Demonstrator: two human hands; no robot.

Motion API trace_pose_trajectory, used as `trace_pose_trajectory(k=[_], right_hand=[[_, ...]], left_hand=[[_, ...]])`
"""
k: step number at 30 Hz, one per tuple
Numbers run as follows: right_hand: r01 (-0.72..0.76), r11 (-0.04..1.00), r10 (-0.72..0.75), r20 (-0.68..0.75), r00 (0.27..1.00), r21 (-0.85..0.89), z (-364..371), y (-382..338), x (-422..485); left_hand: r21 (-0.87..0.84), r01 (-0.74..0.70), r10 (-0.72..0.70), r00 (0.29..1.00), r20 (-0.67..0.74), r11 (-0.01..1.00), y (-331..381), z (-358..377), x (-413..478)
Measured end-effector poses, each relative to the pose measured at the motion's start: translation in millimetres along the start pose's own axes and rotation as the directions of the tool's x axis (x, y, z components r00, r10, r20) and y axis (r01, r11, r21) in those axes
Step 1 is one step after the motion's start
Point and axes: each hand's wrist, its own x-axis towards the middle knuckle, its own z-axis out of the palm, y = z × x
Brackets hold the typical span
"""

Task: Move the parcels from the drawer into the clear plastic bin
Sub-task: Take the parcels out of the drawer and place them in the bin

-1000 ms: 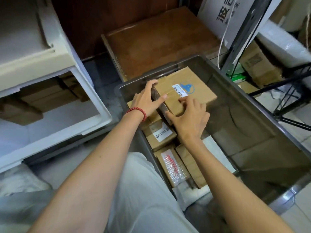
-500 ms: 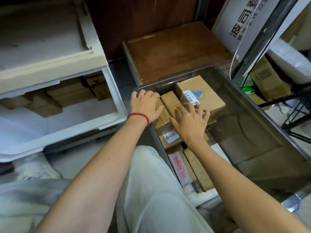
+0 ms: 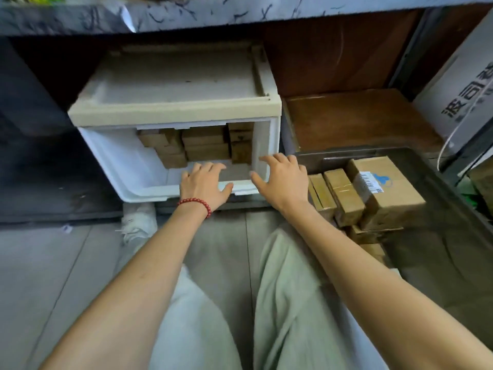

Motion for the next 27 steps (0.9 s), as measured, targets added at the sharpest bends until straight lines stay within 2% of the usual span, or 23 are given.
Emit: trace_pose_trajectory(k=[5,10,14,23,27], right_hand=[[0.070,0.996,-0.076,0.113,0.991,0.057,31,-50,4],[0.062,0.997,-0.070,0.200,0.977,0.044,72,-54,14],[0.114,0.992,-0.122,0.189,0.974,0.054,96,-60,43],[0.124,0.992,-0.129,0.208,0.970,0.038,165,-70,119],[0.118,0.990,-0.131,0.198,0.971,0.074,193,-81,150]], left_hand=[[-0.022,0.177,-0.177,0.984,-0.018,0.984,-54,-7,-20],[-0.022,0.258,-0.257,0.965,0.052,0.966,-88,11,-23],[-0.030,0.264,-0.264,0.964,0.018,0.964,-106,22,1],[0.082,0.311,-0.319,0.942,0.105,0.947,-155,67,71],[0.122,0.280,-0.287,0.957,0.044,0.952,-179,78,107]])
